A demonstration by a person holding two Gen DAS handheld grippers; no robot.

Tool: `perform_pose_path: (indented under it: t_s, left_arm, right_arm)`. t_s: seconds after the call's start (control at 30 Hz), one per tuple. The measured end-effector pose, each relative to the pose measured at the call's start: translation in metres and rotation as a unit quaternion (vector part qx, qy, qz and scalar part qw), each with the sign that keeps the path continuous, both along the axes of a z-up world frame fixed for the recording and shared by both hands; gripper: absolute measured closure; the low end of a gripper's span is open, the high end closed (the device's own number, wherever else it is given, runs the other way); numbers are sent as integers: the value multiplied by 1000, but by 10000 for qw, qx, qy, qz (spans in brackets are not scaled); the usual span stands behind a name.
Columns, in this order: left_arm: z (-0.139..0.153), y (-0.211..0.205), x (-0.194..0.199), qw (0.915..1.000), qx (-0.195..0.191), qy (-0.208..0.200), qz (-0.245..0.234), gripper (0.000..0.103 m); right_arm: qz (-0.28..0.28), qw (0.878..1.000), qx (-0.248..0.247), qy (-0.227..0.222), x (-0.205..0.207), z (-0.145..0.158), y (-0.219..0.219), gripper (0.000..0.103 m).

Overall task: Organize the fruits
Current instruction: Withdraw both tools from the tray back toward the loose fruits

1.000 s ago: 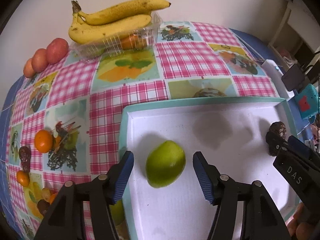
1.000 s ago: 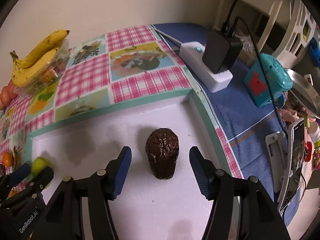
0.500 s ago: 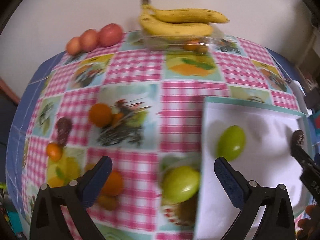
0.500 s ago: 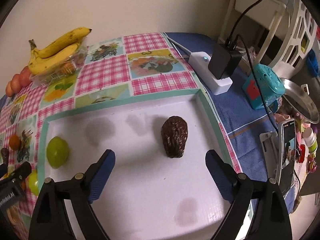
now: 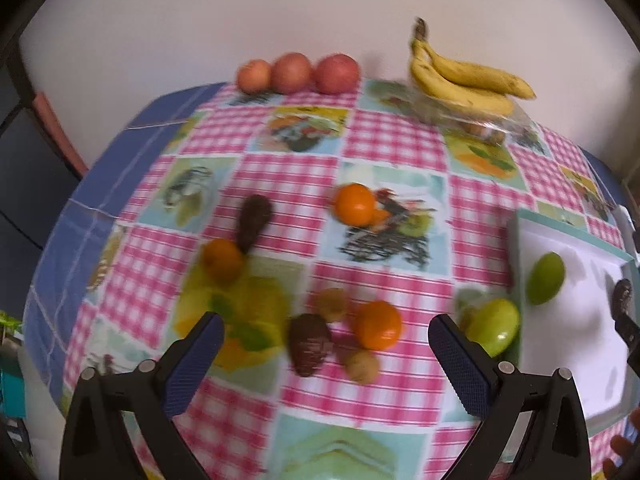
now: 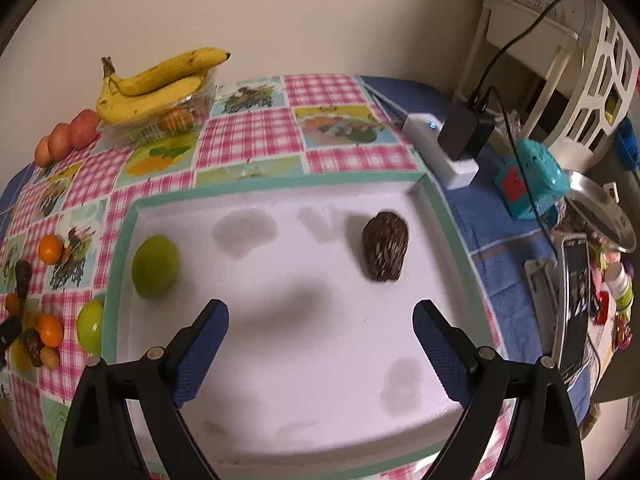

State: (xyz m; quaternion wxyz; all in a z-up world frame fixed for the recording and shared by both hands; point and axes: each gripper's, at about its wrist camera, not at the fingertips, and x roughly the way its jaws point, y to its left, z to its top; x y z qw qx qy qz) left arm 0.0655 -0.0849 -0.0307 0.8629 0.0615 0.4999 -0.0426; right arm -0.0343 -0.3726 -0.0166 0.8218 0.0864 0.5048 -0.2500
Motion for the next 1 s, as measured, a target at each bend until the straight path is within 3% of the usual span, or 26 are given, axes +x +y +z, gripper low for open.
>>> perform_pose_path:
  t_s: [0.27, 0.5, 0.77, 1.0]
  left_arm:
    - [-1, 32, 7, 9993, -320, 138, 167, 0]
    - [6, 46, 15, 9962, -832, 185, 159, 0]
    - [20, 49, 20, 9971, -740, -119, 123, 0]
    - [34, 69, 27, 9962, -652, -435, 373, 0]
  right_arm:
    - [-126, 9997, 227, -26, -3, -9, 13, 9]
    - [-32, 9992, 300, -247, 6, -5, 27, 9]
    - [48, 9970, 502, -589, 19, -1, 47, 9]
    - [332, 9942, 604, -823, 34, 3, 73, 9]
